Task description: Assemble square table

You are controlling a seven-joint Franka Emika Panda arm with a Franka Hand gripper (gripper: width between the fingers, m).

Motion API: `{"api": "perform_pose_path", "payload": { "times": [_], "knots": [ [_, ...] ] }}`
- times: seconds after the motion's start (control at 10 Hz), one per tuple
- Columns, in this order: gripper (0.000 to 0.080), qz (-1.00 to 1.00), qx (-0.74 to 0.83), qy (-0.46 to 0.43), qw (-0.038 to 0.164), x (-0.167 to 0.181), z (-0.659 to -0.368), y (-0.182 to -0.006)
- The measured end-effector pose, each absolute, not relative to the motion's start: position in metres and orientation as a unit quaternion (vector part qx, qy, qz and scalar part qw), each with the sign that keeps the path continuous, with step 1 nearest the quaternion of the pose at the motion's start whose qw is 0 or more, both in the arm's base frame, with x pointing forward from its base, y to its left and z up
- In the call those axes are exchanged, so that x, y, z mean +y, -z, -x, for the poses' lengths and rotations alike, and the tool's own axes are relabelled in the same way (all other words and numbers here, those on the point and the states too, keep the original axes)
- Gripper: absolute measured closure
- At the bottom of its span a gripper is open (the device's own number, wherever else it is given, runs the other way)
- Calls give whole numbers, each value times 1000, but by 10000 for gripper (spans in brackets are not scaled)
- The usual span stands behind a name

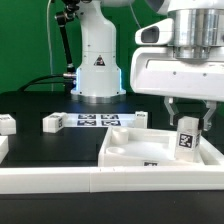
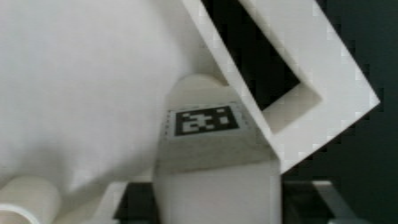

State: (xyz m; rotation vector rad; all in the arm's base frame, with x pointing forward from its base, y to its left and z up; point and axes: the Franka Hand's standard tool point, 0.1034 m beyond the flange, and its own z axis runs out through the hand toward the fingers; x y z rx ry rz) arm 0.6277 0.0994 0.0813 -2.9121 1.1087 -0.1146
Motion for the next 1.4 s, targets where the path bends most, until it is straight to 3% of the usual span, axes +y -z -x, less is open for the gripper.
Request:
{"api": "perform_pose_path", "payload": {
  "times": [0.2,0.6,1.1,1.4],
  "knots": [
    [200,940,338,37,10,101,-627,-83],
    [152,975,217,41,12,106,-623,-106],
    [150,978,206,40,11,107,-622,-104],
    [150,992,116,42,3,107,-614,-101]
  ]
}}
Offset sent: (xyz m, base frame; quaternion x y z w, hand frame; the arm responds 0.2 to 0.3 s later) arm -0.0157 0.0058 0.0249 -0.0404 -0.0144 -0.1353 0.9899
